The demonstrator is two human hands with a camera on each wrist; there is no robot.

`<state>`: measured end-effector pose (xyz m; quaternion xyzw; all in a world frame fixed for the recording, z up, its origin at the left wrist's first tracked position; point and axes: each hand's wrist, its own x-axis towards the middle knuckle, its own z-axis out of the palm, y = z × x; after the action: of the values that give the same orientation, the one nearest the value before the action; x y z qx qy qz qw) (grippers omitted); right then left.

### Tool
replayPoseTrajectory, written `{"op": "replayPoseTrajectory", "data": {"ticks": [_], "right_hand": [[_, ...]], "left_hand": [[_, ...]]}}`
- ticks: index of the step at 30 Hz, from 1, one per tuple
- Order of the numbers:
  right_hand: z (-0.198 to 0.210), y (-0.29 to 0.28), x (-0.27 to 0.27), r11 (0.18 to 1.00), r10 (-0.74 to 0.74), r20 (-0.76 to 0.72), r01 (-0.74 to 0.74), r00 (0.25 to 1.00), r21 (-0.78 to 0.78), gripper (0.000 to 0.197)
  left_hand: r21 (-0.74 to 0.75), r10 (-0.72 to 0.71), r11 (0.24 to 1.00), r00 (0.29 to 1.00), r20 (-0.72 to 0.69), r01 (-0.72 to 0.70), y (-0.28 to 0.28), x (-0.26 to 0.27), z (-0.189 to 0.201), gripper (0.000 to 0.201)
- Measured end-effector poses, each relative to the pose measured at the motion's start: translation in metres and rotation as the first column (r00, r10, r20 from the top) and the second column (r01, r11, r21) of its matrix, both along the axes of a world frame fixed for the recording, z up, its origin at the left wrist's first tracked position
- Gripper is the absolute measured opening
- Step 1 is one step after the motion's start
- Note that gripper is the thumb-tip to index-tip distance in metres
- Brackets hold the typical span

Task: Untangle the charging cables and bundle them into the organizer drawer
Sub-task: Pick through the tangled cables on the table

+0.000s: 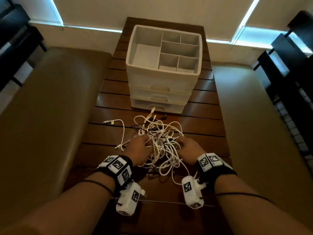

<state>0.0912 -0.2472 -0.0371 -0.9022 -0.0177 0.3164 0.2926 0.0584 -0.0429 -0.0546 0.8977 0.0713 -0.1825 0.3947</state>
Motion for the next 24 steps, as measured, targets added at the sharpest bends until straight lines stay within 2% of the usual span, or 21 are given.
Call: {"op": "replayPoseTrajectory", "data": {"ticks": [2,4,6,8,11,14,17,19,21,24], "right_hand": [[-0.005,0.003,0.002,0.998,0.011,0.102,-0.004,0.995,-0.064,0.021],[-0.006,0.001,0.006,0.991,-0.135,0.163,0.135,0.977,0.009,0.01],[-0.005,-0.009,0.006,0.939,-0.34,0.172,0.323,0.925,0.122,0.012],[-0.007,-0.02,0.004,0.908,-0.413,0.132,0.396,0.901,0.138,0.012],[-0.014,-0.033,-0.003,0.94,-0.34,0.149,0.335,0.929,0.059,0.026],[-0.012,-0.029,0.003,0.927,-0.368,0.234,0.337,0.9,0.163,0.026],[-0.009,-0.014,0.02,0.908,-0.399,0.257,0.34,0.88,0.246,0.022],[-0.015,-0.008,0.038,0.902,-0.428,0.28,0.39,0.859,0.184,0.02],[-0.024,-0.004,0.054,0.913,-0.408,0.194,0.399,0.892,0.087,0.022],[-0.035,0.002,0.068,0.983,-0.16,0.059,0.165,0.985,-0.085,0.021]], "left_hand": [[0.02,0.017,1.0,1.0,0.024,-0.018,0.002,0.002,0.0,0.004],[0.022,0.07,0.997,0.995,0.075,-0.072,0.002,0.004,0.001,0.009],[0.003,0.128,0.992,0.988,0.088,-0.129,0.003,0.005,0.004,0.011],[0.013,0.137,0.99,0.986,0.095,-0.139,0.005,0.004,0.005,0.011],[-0.009,0.106,0.994,0.992,0.066,-0.106,0.009,0.001,0.002,0.012],[0.016,0.075,0.997,0.997,0.034,-0.075,0.011,-0.001,-0.001,0.013],[0.027,0.03,0.999,0.999,0.036,-0.031,0.009,-0.004,-0.002,0.013],[0.039,0.011,0.999,0.999,0.044,-0.013,0.009,-0.005,-0.004,0.011],[0.051,0.0,0.999,0.998,0.056,-0.003,0.01,-0.004,-0.007,0.008],[0.071,-0.022,0.997,0.998,0.053,0.018,0.012,-0.003,-0.013,0.003]]}}
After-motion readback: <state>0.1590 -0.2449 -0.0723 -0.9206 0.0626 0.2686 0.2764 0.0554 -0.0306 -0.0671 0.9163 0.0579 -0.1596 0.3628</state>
